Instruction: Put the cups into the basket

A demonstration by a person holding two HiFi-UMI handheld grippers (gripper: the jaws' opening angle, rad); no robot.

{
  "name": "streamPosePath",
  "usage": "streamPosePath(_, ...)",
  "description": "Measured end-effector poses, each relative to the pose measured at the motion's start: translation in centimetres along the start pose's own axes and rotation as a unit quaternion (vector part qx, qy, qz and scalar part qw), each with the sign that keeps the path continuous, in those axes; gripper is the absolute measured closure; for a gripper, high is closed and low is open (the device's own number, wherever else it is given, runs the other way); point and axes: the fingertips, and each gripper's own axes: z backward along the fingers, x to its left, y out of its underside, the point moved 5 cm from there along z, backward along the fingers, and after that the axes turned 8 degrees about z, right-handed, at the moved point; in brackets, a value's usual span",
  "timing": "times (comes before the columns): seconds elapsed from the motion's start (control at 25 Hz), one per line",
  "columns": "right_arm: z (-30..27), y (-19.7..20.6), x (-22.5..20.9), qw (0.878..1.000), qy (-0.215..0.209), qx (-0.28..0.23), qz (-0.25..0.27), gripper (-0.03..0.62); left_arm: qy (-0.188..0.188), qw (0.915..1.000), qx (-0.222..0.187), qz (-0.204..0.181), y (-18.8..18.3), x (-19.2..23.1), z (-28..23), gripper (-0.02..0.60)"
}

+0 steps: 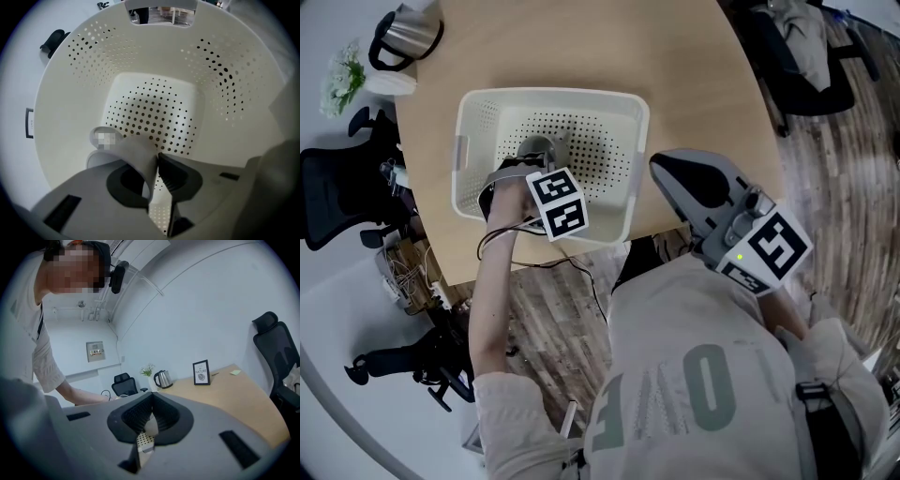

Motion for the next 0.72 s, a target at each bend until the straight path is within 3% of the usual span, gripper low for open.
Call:
streamPosePath(0.32, 0.5, -0.5, 0.4, 1.000, -0.017, -0.009, 0.003, 0.595, -0.039, 0.9988, -0.011, 0.027, 0.8, 0.0, 3.4, 0.509)
streamPosePath(0.52, 0.1, -1.2, 1.2, 0.999, -0.047, -0.016, 0.015, 0.595, -0.080, 0.9926, -0.041, 0.082, 1.1, 0.4, 7.5, 0.510)
streamPosePath(0.64, -0.4, -1.4, 2.0, 0.998, -0.063, -0.022, 0.022, 0.595, -0.116, 0.9792, -0.108, 0.126, 1.2, 0.6, 11.4, 0.511)
streamPosePath(0.72, -0.7, -1.6, 2.6, 0.996, -0.073, -0.022, 0.034, 0.595, -0.149, 0.9612, -0.167, 0.160, 1.3, 0.5, 14.7, 0.511)
